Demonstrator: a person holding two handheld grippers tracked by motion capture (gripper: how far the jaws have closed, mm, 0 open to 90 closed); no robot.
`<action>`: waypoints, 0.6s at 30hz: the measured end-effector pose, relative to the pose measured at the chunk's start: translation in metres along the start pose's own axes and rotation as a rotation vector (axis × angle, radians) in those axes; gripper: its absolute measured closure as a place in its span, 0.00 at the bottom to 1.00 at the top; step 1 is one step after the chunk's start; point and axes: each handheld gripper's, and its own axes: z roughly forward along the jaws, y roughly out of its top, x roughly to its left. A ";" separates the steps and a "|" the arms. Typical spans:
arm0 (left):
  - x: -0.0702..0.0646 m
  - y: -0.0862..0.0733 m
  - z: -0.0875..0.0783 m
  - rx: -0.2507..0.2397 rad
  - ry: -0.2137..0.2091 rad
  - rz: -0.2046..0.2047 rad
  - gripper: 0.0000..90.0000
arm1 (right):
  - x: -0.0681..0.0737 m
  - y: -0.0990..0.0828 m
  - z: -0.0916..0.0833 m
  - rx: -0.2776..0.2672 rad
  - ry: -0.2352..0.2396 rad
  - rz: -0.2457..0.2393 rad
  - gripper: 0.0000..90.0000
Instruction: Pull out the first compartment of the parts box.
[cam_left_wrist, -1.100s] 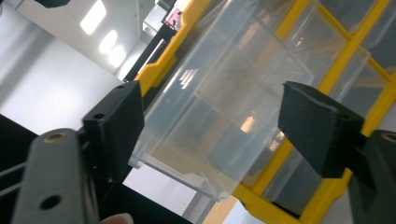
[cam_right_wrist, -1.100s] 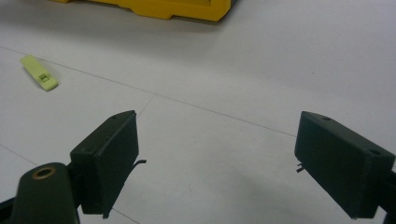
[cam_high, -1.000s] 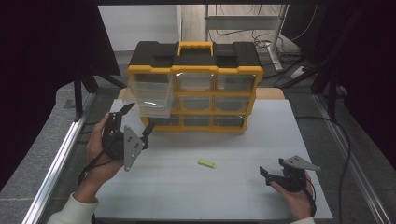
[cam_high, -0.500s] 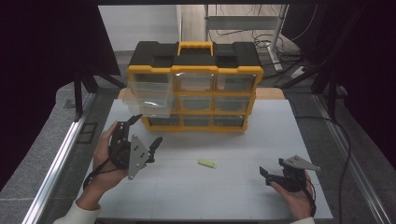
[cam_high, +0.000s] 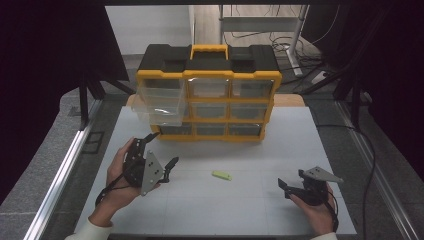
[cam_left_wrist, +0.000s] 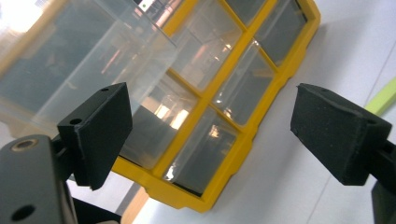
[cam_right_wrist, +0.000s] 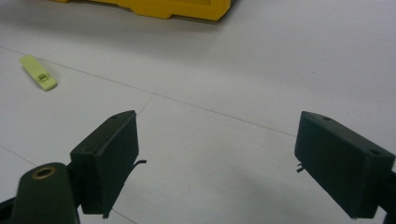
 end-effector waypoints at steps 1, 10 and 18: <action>-0.001 -0.001 0.001 -0.001 -0.008 -0.008 0.15 | 0.000 0.000 0.000 0.000 0.001 0.000 0.15; -0.006 -0.005 0.007 0.007 -0.078 -0.051 0.15 | 0.001 0.000 0.000 -0.001 0.006 -0.001 0.15; -0.002 -0.011 0.009 0.026 -0.163 -0.178 0.15 | 0.000 0.000 0.000 0.001 0.009 0.001 0.15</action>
